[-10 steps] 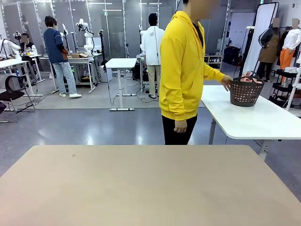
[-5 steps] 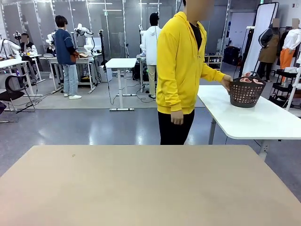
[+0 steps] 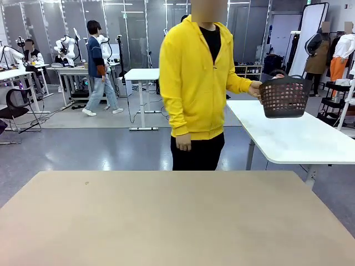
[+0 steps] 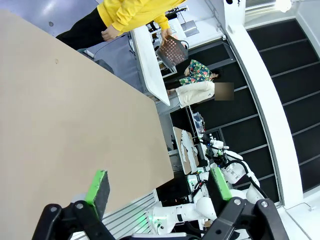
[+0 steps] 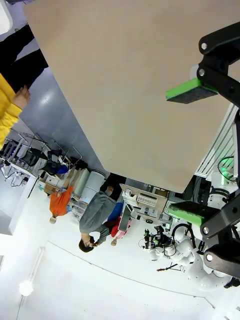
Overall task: Fold the towel.
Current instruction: Grab the top end of the 100 cm Hotel Towel extended by the human.
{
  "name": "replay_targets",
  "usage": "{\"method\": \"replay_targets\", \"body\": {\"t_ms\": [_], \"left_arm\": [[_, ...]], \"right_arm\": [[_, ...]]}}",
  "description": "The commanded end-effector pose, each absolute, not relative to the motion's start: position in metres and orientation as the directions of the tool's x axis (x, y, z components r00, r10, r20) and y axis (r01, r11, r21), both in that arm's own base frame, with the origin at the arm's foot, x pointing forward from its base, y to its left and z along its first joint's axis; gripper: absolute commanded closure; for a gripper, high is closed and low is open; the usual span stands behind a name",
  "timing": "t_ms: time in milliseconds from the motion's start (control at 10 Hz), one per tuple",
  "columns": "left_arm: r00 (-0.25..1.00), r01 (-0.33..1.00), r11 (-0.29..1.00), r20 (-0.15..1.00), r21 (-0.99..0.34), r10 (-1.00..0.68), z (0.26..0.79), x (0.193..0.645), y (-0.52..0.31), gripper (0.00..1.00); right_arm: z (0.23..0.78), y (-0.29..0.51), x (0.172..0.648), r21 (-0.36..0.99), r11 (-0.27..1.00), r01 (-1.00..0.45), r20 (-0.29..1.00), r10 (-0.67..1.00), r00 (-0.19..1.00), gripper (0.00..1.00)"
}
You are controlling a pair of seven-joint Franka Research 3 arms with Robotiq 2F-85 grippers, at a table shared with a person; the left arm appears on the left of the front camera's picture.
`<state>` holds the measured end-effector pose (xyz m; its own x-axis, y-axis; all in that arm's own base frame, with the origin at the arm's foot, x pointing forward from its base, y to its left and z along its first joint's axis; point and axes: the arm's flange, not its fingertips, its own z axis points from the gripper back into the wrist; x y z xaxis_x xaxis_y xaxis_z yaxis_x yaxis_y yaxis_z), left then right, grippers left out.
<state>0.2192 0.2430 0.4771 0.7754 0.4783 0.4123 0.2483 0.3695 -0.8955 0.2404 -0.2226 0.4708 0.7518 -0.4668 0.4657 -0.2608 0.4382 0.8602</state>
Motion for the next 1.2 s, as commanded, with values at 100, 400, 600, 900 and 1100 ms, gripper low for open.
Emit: {"method": "replay_targets", "body": {"t_ms": [100,400,600,900,1100], "left_arm": [[0.773,0.264,0.363,0.421,-0.894,0.475,0.4790,0.2183,0.2454,0.00],[0.773,0.264,0.363,0.421,-0.894,0.475,0.4790,0.2183,0.2454,0.00],[0.773,0.264,0.363,0.421,-0.894,0.475,0.4790,0.2183,0.2454,0.00],[0.773,0.264,0.363,0.421,-0.894,0.475,0.4790,0.2183,0.2454,0.00],[0.773,0.264,0.363,0.421,-0.894,0.475,0.4790,0.2183,0.2454,0.00]], "right_arm": [[0.4717,-0.2246,0.2412,0.856,0.437,-0.276,0.478,-0.469,0.742,0.00],[0.4717,-0.2246,0.2412,0.856,0.437,-0.276,0.478,-0.469,0.742,0.00],[0.4717,-0.2246,0.2412,0.856,0.437,-0.276,0.478,-0.469,0.742,0.00],[0.4717,-0.2246,0.2412,0.856,0.437,-0.276,0.478,-0.469,0.742,0.00],[0.4717,-0.2246,0.2412,0.856,0.437,-0.276,0.478,-0.469,0.742,0.00]]}}
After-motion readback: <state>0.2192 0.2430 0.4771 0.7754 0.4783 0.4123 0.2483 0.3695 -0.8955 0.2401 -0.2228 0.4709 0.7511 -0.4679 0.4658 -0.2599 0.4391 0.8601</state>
